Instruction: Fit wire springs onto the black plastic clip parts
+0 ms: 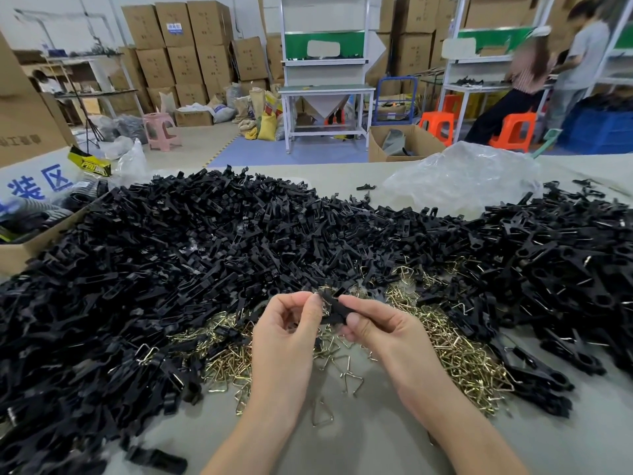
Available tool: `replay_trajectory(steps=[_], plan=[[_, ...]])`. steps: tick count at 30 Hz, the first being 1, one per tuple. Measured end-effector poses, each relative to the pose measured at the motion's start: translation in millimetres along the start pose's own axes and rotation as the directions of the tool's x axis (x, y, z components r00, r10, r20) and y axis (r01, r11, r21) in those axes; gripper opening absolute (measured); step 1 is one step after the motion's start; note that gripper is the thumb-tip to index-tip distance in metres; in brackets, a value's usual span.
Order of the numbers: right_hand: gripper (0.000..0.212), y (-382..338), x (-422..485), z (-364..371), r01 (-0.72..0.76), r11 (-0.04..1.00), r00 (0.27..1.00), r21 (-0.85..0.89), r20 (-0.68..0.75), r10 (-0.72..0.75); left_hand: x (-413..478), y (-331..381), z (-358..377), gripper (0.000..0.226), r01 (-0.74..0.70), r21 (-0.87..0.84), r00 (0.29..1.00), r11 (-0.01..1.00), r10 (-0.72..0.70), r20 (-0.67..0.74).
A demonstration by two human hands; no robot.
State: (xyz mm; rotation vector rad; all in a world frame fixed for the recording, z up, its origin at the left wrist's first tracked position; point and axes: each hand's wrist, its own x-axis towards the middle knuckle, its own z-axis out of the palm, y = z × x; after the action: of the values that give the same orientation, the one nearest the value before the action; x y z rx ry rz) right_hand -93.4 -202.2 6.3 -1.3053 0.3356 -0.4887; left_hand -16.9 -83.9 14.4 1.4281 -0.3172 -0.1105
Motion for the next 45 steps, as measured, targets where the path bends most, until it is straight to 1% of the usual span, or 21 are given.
replay_trajectory(steps=[3,7,8,10,11,12,14,18,20,21,23,25,29,31,32,35,37,39,40,42,45], plan=[[0.026,-0.1,0.2,-2.3,-0.015,1.000,1.000,0.001,0.007,0.015,-2.6,0.6,0.7,0.007,-0.081,0.144,0.996,0.986,0.084,-0.015],[0.027,-0.3,-0.1,-4.5,-0.031,0.999,0.999,0.006,0.013,0.031,-4.4,-2.2,2.8,0.009,-0.085,0.178,0.996,0.980,0.081,0.033],[0.027,-0.5,0.0,-5.4,-0.034,0.999,0.999,0.008,0.014,0.034,-2.4,-3.1,1.8,0.009,-0.042,0.158,0.998,0.987,0.033,0.061],[0.026,-1.5,0.6,-7.1,-0.045,0.999,0.999,0.017,0.026,0.044,3.0,-0.5,-2.1,0.012,0.175,-0.028,0.971,0.984,-0.167,0.172],[0.024,-1.8,0.7,-8.2,-0.054,0.998,0.998,0.023,0.043,0.053,6.4,1.8,-5.5,0.012,0.311,-0.117,0.921,0.943,-0.269,0.282],[0.024,-1.7,1.0,-9.3,-0.064,0.998,0.996,0.028,0.070,0.062,9.7,5.4,-9.6,0.009,0.413,-0.157,0.856,0.897,-0.324,0.403],[0.027,-0.8,0.6,-10.9,-0.082,0.996,0.987,0.031,0.142,0.076,14.8,10.3,-19.4,0.008,0.506,-0.138,0.734,0.852,-0.340,0.588],[0.026,1.5,-1.3,-11.6,-0.089,0.996,0.971,-0.003,0.223,0.088,18.9,12.7,-32.7,0.032,0.581,-0.087,0.584,0.810,-0.340,0.737],[0.024,0.5,-3.7,-11.3,-0.076,0.996,0.969,-0.043,0.231,0.084,16.6,13.1,-33.5,0.043,0.575,-0.050,0.535,0.816,-0.330,0.778],[0.024,-0.1,-5.0,-10.8,-0.071,0.996,0.968,-0.054,0.238,0.082,15.1,12.6,-32.3,0.051,0.543,-0.009,0.538,0.839,-0.339,0.772],[0.023,-1.9,-7.9,-8.3,-0.068,0.996,0.959,-0.066,0.271,0.083,11.6,8.4,-29.4,0.060,0.425,0.106,0.595,0.899,-0.366,0.715],[0.022,-3.3,-10.6,-3.6,-0.057,0.994,0.957,-0.092,0.279,0.081,7.8,4.9,-26.5,0.054,0.305,0.211,0.647,0.929,-0.365,0.669],[0.021,-4.1,-13.2,4.9,-0.026,0.988,0.977,-0.155,0.207,0.058,1.4,3.5,-22.1,0.028,0.212,0.216,0.704,0.953,-0.302,0.643],[0.028,-2.8,-13.2,5.7,0.017,0.979,0.982,-0.202,0.189,0.022,0.3,2.6,-21.5,0.021,0.156,0.236,0.731,0.959,-0.273,0.625],[0.033,-2.0,-13.2,5.9,0.039,0.974,0.981,-0.225,0.192,0.005,0.1,2.3,-22.0,0.023,0.134,0.252,0.740,0.958,-0.266,0.618],[0.046,-1.7,-14.1,9.6,0.069,0.974,0.971,-0.217,0.237,-0.016,0.7,1.9,-22.9,0.041,0.067,0.327,0.755,0.942,-0.263,0.601],[0.048,0.4,-13.2,11.6,0.099,0.968,0.975,-0.230,0.216,-0.048,0.8,2.6,-23.2,0.035,-0.012,0.328,0.796,0.945,-0.189,0.575],[0.042,2.4,-11.8,10.4,0.108,0.976,0.978,-0.188,0.195,-0.071,1.7,3.4,-22.5,0.023,-0.066,0.290,0.835,0.955,-0.106,0.539],[0.038,2.8,-11.5,9.6,0.110,0.985,0.975,-0.135,0.206,-0.081,1.9,4.5,-21.8,0.022,-0.065,0.266,0.848,0.962,-0.087,0.522],[0.030,1.1,-12.1,9.2,0.114,0.992,0.972,-0.045,0.212,-0.102,2.9,6.5,-20.9,0.020,-0.038,0.233,0.876,0.972,-0.080,0.476],[0.023,1.1,-11.2,11.2,0.108,0.994,0.985,0.025,0.134,-0.111,5.5,9.2,-21.0,0.015,-0.039,0.234,0.913,0.971,-0.061,0.405]])
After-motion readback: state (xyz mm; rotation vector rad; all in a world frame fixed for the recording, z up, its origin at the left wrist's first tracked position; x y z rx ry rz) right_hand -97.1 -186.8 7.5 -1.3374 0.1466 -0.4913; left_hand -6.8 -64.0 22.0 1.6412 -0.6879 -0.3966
